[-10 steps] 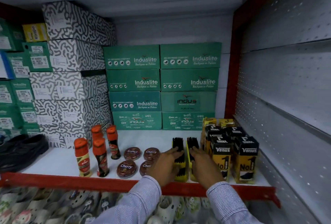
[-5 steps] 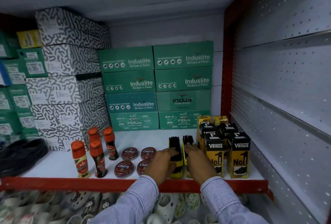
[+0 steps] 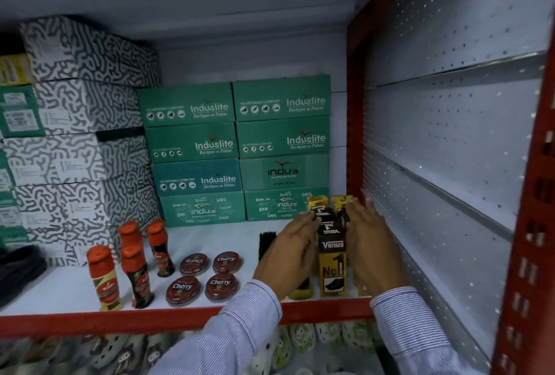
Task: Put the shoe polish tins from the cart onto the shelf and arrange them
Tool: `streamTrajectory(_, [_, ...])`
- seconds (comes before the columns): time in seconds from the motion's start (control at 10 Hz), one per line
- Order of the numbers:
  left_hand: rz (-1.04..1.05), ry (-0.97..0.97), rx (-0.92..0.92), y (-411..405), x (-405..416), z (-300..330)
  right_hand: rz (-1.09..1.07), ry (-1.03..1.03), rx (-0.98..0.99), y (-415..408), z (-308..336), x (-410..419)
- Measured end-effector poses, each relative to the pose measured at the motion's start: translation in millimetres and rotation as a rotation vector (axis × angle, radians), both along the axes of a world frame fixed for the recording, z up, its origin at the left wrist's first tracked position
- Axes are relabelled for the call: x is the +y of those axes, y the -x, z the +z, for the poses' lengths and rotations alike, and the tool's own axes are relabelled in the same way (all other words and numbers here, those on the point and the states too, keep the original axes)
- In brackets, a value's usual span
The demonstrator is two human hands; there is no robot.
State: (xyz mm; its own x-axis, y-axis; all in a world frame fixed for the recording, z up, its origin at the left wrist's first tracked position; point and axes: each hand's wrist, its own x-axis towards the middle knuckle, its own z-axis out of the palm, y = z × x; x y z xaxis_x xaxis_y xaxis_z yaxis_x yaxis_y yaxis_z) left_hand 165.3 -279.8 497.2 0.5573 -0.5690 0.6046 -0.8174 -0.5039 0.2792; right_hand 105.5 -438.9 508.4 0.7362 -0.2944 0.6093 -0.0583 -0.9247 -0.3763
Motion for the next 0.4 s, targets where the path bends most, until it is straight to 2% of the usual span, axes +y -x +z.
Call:
streamTrajectory(0.1, [-0.028,-0.040,0.023,1.7,-22.2,-1.5,-0.053,-0.006,0.115,1.9,-7.8,-9.5])
streamTrajectory(0.4, [0.009,-0.110,-0.029,1.4,-23.4,-2.3,-0.072,0.011,0.098,-3.4,-10.4,-11.0])
